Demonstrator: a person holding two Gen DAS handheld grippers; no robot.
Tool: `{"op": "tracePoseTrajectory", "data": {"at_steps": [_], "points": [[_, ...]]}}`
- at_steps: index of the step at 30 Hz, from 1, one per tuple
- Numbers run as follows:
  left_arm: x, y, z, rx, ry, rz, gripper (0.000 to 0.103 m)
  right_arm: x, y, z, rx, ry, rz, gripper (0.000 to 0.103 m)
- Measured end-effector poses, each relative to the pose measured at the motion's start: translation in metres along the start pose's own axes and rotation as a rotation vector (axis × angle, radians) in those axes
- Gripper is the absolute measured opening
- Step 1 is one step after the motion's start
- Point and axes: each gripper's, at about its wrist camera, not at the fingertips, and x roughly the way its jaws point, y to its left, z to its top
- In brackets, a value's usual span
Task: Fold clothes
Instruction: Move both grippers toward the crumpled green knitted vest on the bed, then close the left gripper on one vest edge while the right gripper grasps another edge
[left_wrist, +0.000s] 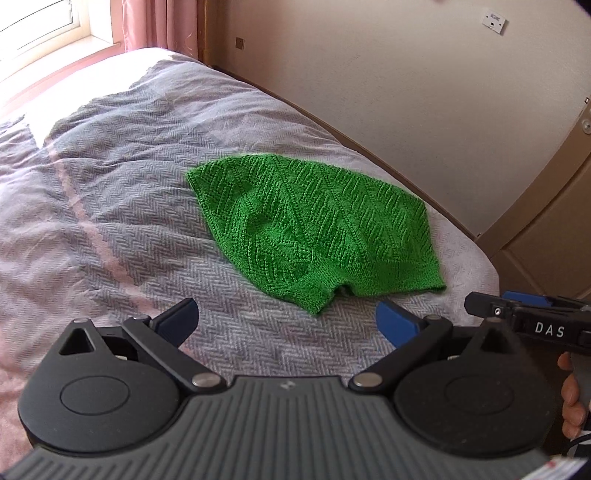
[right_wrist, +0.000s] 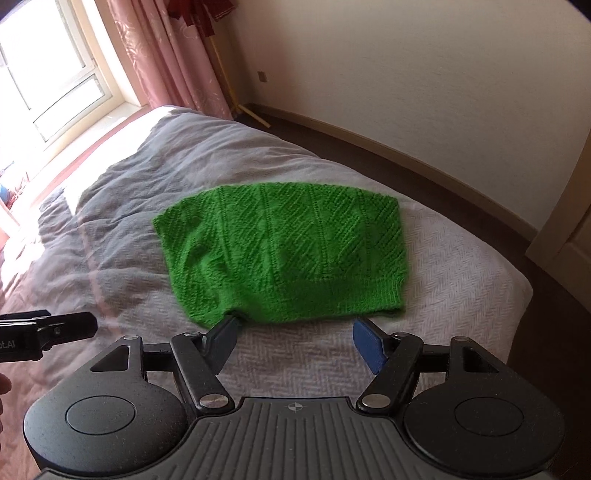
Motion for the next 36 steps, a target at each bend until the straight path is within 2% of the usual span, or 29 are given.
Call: {"op": "tracePoseTrajectory", "data": {"at_steps": [6,11,17,20,23,24,26,27,29,30,31,34,36], "points": [[0.092,0.013,0.009,-0.125,0.049,-0.041,0.098,0.080,-0.062,0.013,0.108,0.030,-0.023,0.067],[0.153,0.024,0.009,-0.213,0.074,-0.061,0.098,0.129,-0.104,0.021,0.184,0.028,-0.053,0.067],[0.195,0.040,0.011,-0.329,0.075,-0.095,0.098,0.169,-0.142,0.020,0.351,0.037,0.027,0.067],[0.211,0.051,0.012,-0.386,0.079,-0.114,0.098,0.186,-0.157,0.011,0.462,0.057,0.121,0.067],[0.229,0.062,0.006,-0.475,0.106,-0.142,0.098,0.194,-0.158,0.006,0.487,0.045,0.161,0.067],[0.234,0.066,0.002,-0.512,0.116,-0.149,0.098,0.193,-0.155,0.007,0.469,0.043,0.166,0.060],[0.240,0.068,0.000,-0.554,0.115,-0.158,0.095,0.193,-0.151,0.009,0.440,0.056,0.187,0.019],[0.241,0.067,0.000,-0.559,0.112,-0.158,0.091,0.194,-0.149,0.010,0.429,0.068,0.205,0.013],[0.238,0.062,0.004,-0.545,0.098,-0.172,0.057,0.187,-0.143,0.011,0.409,0.060,0.218,0.012],[0.235,0.059,0.006,-0.529,0.095,-0.178,0.046,0.182,-0.138,0.014,0.384,0.058,0.213,0.012],[0.233,0.058,0.008,-0.514,0.092,-0.191,0.027,0.176,-0.133,0.017,0.360,0.052,0.209,0.012],[0.215,0.053,0.015,-0.476,0.070,-0.182,0.016,0.149,-0.116,0.028,0.302,0.003,0.243,0.011],[0.196,0.052,0.019,-0.446,0.039,-0.172,0.012,0.128,-0.102,0.037,0.255,-0.042,0.280,0.011]]}}
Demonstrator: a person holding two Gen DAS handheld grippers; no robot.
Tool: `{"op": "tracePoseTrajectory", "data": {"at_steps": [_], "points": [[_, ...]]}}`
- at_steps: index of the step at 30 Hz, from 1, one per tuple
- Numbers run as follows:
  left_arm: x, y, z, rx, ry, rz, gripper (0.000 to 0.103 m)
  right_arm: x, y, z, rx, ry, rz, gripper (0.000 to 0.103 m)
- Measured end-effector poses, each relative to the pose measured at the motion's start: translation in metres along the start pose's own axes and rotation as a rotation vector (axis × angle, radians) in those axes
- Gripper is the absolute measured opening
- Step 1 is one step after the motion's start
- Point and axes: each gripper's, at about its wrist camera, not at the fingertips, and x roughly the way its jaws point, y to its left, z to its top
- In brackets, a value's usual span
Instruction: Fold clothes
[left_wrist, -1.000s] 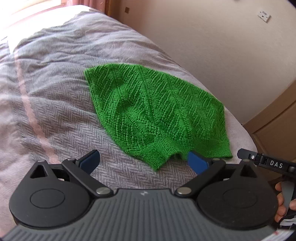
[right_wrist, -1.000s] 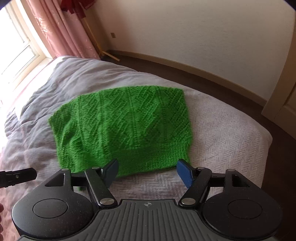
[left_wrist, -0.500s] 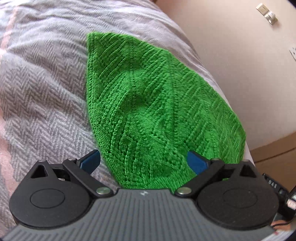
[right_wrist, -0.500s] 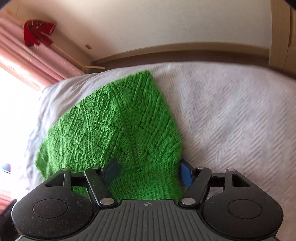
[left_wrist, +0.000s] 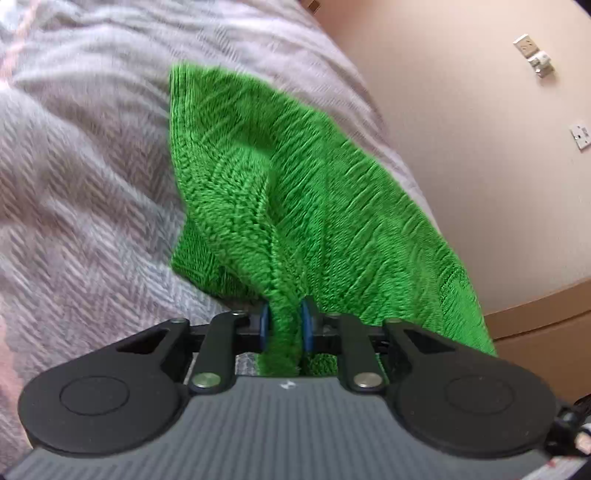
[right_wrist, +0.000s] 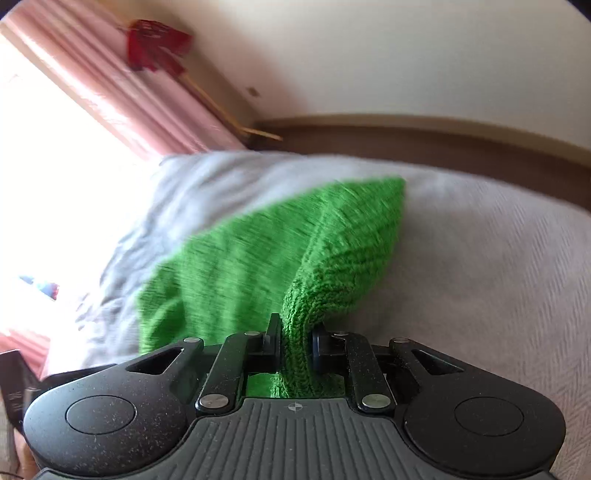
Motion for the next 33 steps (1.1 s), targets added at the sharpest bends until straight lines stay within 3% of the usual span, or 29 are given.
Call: {"op": "tracePoseTrajectory", "data": {"at_steps": [7,16,20,25,31,33], "points": [[-0.086,-0.009,0.001,0.077,-0.137,0.001,0.008,-0.056,0.100,-0.002,-0.251,-0.066,0.110,0.010],[-0.223,0.002,-0.023,0.083,-0.301,-0.010,0.008,-0.123,0.245,-0.048,-0.515,-0.104,0.309,0.009],[-0.305,0.019,-0.037,0.066,-0.416,-0.017,0.007,-0.145,0.314,-0.070,-0.599,-0.098,0.409,0.009],[-0.422,0.053,-0.058,0.038,-0.587,-0.005,0.005,-0.170,0.407,-0.122,-0.711,-0.106,0.566,0.009],[-0.558,0.098,-0.094,0.070,-0.773,0.081,0.005,-0.203,0.523,-0.183,-0.727,-0.128,0.799,0.009],[-0.605,0.116,-0.110,0.084,-0.851,0.106,0.000,-0.214,0.557,-0.208,-0.741,-0.153,0.849,0.009]]}}
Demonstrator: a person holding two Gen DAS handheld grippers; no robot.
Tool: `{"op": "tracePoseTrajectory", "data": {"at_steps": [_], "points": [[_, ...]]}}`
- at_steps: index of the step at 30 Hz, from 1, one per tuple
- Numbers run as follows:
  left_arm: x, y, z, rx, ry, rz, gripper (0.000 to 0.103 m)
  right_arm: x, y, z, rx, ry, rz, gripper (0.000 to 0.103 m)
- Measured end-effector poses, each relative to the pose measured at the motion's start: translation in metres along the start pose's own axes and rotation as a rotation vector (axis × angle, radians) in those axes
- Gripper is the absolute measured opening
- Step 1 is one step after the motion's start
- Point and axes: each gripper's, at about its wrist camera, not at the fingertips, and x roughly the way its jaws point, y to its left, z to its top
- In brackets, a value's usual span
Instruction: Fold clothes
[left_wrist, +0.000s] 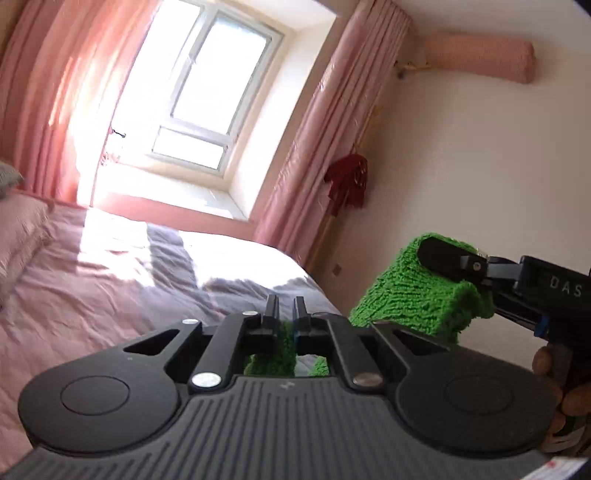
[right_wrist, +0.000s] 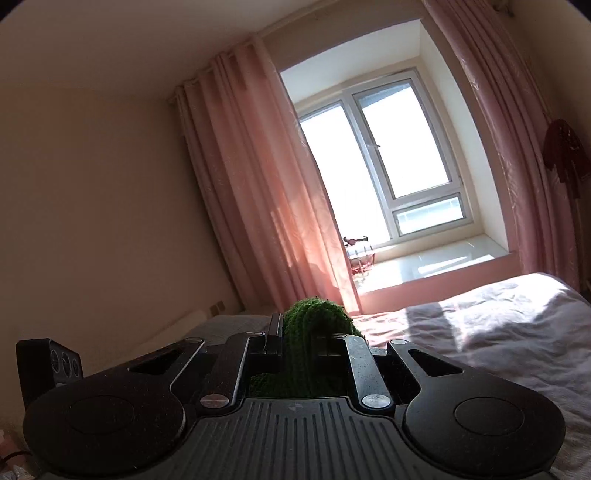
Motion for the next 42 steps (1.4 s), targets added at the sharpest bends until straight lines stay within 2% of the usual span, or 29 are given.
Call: {"op": "tracePoseTrajectory", "data": {"at_steps": [2,3,4,5,6,7,8,10,11,13,15,17,18,24,31,35,42], "points": [[-0.034,0.022,0.019,-0.001,-0.042,0.030,0.000,0.027,0.029,-0.006,0.004,0.019,0.010,0.010],[-0.048,0.035,0.025,-0.001,-0.042,0.060,0.000,0.045,0.038,-0.012,0.030,0.072,0.017,0.011],[-0.057,0.047,0.029,-0.004,-0.033,0.090,0.000,0.064,0.044,-0.025,0.058,0.158,0.024,0.018],[-0.067,0.063,0.028,-0.013,-0.009,0.133,0.004,0.085,0.051,-0.040,0.067,0.272,0.020,0.035],[-0.074,0.079,0.024,-0.033,0.025,0.187,0.007,0.104,0.059,-0.058,0.056,0.384,0.012,0.048],[-0.082,0.096,0.017,-0.055,0.062,0.226,0.014,0.123,0.070,-0.086,0.021,0.493,-0.013,0.067],[-0.088,0.109,0.010,-0.073,0.097,0.258,0.016,0.131,0.077,-0.112,-0.022,0.554,-0.043,0.069],[-0.100,0.142,-0.019,-0.115,0.203,0.367,0.021,0.137,0.089,-0.161,-0.083,0.663,-0.066,0.069],[-0.106,0.154,-0.033,-0.129,0.262,0.417,0.026,0.139,0.092,-0.178,-0.088,0.706,-0.072,0.069],[-0.118,0.175,-0.065,-0.164,0.381,0.504,0.027,0.131,0.093,-0.219,-0.077,0.792,-0.077,0.069],[-0.134,0.192,-0.098,-0.194,0.481,0.571,0.028,0.119,0.090,-0.246,-0.067,0.849,-0.062,0.069],[-0.149,0.199,-0.123,-0.235,0.543,0.617,0.030,0.110,0.091,-0.260,-0.086,0.877,-0.060,0.069],[-0.158,0.202,-0.135,-0.256,0.562,0.632,0.031,0.091,0.103,-0.266,-0.115,0.890,-0.054,0.068],[-0.190,0.186,-0.168,-0.312,0.618,0.713,0.038,0.042,0.128,-0.276,-0.237,0.913,-0.017,0.069],[-0.198,0.148,-0.176,-0.287,0.599,0.775,0.048,0.019,0.124,-0.278,-0.320,0.918,0.053,0.068],[-0.198,0.127,-0.182,-0.281,0.585,0.794,0.051,0.007,0.116,-0.280,-0.327,0.933,0.094,0.068],[-0.193,0.095,-0.181,-0.234,0.562,0.813,0.056,-0.006,0.102,-0.274,-0.348,0.905,0.111,0.068]]}}
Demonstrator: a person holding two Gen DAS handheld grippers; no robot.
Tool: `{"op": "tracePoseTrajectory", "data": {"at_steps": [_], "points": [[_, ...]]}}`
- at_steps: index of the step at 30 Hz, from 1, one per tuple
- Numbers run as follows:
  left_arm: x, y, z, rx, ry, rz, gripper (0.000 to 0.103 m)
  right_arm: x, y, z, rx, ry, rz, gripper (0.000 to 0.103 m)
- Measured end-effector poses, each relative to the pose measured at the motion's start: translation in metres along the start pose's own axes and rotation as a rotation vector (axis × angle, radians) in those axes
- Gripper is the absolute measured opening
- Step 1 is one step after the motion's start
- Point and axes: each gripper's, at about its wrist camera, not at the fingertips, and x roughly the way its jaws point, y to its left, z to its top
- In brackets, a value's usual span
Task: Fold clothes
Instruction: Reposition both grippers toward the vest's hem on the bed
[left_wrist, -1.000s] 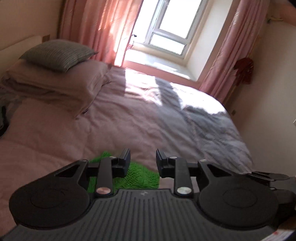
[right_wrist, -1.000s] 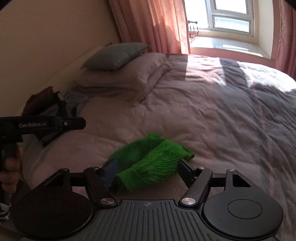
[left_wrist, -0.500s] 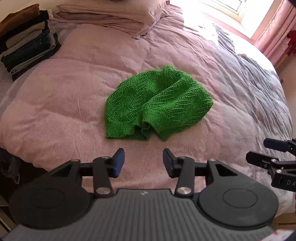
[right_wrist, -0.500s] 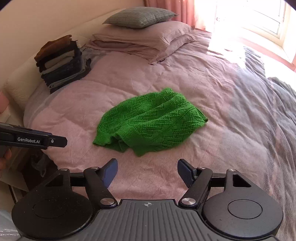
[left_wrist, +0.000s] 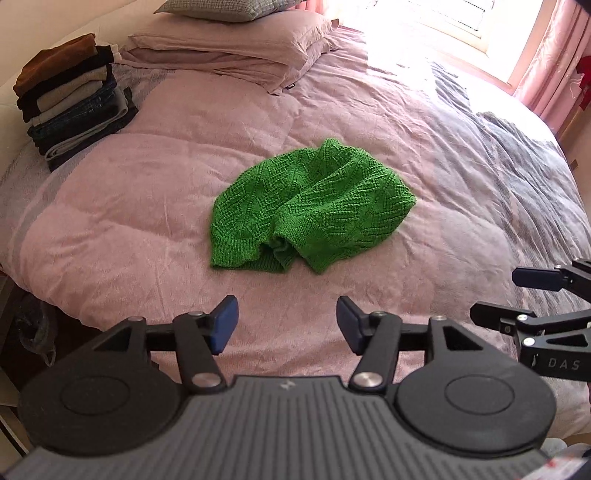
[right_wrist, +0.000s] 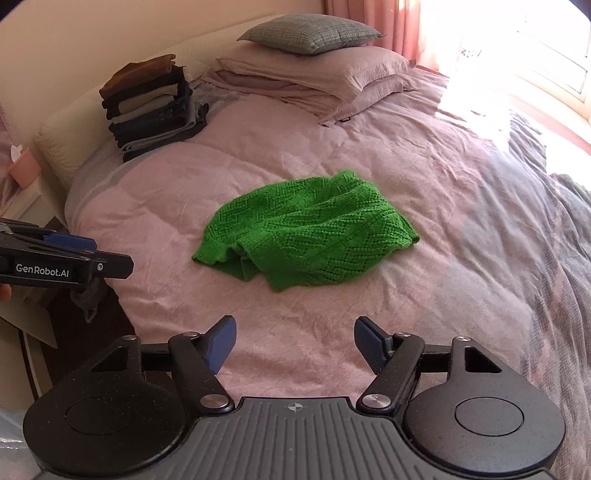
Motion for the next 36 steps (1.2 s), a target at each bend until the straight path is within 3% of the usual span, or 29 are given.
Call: {"op": "tracePoseTrajectory", "data": {"at_steps": [10,20,29,36], "points": [[-0.004,-0.008,0.008,0.021,-0.022,0.005,0.061,-0.001,-0.007,0.006,0.020,-0.032,-0.012,0.069],[0.025,0.021,0.041,0.072,0.009,-0.045,0.065,0.032,-0.001,0.038,0.121,-0.013,-0.030,0.068],[0.078,0.104,0.076,0.081,0.086,-0.059,0.066,0.090,0.031,0.080,0.171,-0.024,-0.095,0.068],[0.140,0.187,0.080,0.028,0.172,-0.045,0.066,0.167,0.071,0.101,0.054,0.036,-0.136,0.068]]}}
